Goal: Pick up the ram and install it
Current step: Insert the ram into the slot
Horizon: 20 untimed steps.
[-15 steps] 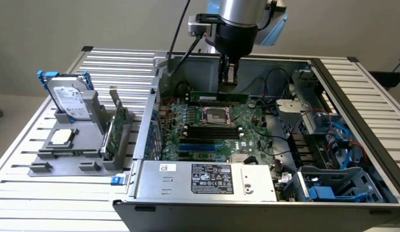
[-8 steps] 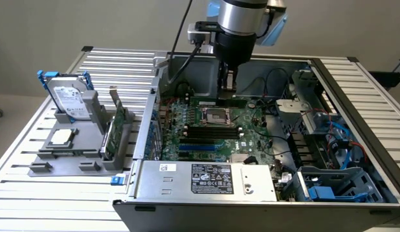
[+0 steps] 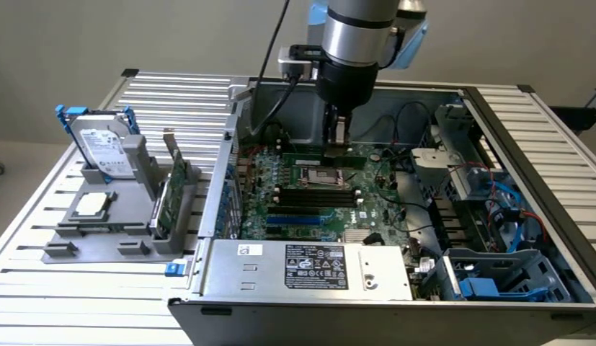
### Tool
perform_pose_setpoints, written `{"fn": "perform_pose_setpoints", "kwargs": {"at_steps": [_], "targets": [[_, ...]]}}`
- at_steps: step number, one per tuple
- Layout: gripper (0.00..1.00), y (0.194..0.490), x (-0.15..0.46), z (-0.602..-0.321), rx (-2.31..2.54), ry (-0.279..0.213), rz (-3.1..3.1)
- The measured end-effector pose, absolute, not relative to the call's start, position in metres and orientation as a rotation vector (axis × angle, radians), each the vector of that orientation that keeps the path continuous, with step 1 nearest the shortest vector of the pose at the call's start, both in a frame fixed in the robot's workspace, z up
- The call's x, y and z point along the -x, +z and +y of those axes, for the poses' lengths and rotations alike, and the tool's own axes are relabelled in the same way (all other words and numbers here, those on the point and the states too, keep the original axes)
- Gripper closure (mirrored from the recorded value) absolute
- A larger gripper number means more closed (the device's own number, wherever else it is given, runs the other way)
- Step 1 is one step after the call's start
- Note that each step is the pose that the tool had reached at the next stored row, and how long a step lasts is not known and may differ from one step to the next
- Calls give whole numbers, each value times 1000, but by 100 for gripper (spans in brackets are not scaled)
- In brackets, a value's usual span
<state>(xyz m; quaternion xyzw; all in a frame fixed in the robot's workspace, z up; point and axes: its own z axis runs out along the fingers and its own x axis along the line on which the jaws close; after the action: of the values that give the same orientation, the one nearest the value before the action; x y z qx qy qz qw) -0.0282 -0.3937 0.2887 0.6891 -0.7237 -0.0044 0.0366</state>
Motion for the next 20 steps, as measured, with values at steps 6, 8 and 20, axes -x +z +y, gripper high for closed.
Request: {"fn": "perform_pose_setpoints", "kwargs": {"at_steps": [6,8,20], "targets": [[85,278,30,-397,-2119,-7,-2225],[85,275,30,-399,-2119,-6,-2226],[85,253,33,-405,-2125,7,-2233]]}}
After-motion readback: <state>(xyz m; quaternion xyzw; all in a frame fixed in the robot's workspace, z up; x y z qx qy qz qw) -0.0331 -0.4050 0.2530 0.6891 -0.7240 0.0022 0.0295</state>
